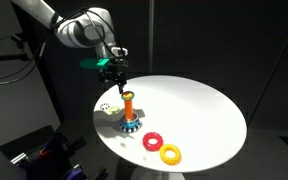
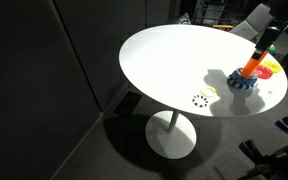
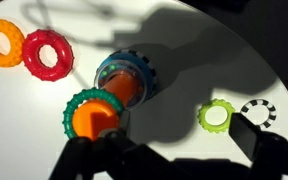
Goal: Place the dark green ring on the stack
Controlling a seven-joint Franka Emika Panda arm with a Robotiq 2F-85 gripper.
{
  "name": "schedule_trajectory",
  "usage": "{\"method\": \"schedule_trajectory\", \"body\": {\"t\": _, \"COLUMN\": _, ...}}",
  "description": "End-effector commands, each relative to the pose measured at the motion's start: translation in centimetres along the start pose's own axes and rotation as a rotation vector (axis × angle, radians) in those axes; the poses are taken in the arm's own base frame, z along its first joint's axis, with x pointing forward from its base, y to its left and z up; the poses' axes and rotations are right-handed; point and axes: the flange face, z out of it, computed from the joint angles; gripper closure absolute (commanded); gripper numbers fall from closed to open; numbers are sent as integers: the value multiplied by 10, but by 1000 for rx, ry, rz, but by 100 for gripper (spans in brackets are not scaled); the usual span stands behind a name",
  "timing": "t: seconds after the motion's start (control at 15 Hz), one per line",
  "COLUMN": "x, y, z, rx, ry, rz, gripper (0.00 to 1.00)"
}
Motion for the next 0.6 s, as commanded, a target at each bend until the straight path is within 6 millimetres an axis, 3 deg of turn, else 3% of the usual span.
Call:
{"method": "schedule_trajectory", "body": {"t": 0.0, "x": 5, "y": -3, "z": -5, "rx": 5, "ry": 6, "rz": 37, "gripper": 0}}
{"method": "schedule_trajectory", "body": {"t": 0.53, "x": 16, "y": -2, "z": -7, "rx": 5, "ry": 9, "rz": 89, "gripper": 0}}
